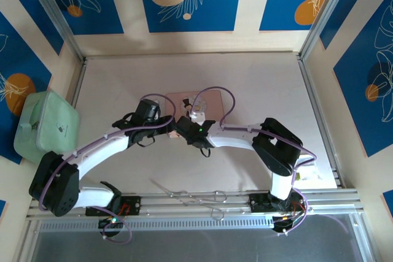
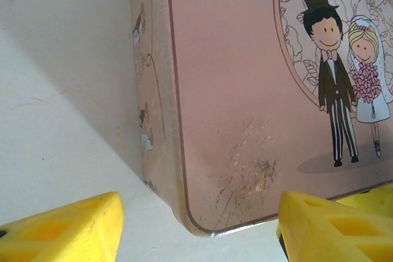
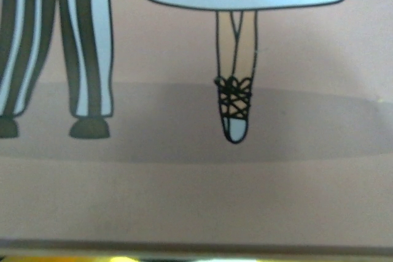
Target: Unlock the padlock with the key
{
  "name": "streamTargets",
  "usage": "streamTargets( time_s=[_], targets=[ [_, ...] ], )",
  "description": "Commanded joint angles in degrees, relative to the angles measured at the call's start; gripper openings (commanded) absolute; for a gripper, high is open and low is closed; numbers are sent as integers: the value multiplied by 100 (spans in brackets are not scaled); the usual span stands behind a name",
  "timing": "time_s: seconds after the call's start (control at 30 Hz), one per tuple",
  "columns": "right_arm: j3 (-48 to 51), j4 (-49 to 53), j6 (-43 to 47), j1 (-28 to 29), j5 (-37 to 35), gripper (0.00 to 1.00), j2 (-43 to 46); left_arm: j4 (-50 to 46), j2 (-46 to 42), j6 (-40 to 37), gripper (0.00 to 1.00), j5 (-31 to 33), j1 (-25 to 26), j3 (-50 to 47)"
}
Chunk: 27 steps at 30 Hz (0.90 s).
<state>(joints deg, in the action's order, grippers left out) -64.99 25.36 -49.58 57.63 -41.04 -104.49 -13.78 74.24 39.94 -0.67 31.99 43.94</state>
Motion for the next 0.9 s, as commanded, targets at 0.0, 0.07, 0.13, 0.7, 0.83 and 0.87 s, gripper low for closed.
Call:
streamTargets(
  time_s=[0.0, 0.07, 0.13, 0.7, 0.83, 0.87],
  targets=[
    [-230, 180, -53, -25, -194, 47, -139, 51, 56, -122, 67, -127, -33, -61],
    [-259, 178, -15, -39, -194, 46, -166, 64, 56, -121, 67, -135, -35, -86],
    [-268, 160, 15, -39, -194, 45, -174, 94, 56, -109, 66, -151, -35, -135],
    [-442, 569, -88, -90, -177, 25, -344, 147, -218, -15, 65, -74, -36, -438],
    [-491, 601, 4, -86, 21, 22, -374, 143, -316, 50, 65, -15, -28, -496],
    [-528, 649, 26, -97, 73, 21, -389, 144, -367, 78, 65, -4, -31, -514]
  ],
)
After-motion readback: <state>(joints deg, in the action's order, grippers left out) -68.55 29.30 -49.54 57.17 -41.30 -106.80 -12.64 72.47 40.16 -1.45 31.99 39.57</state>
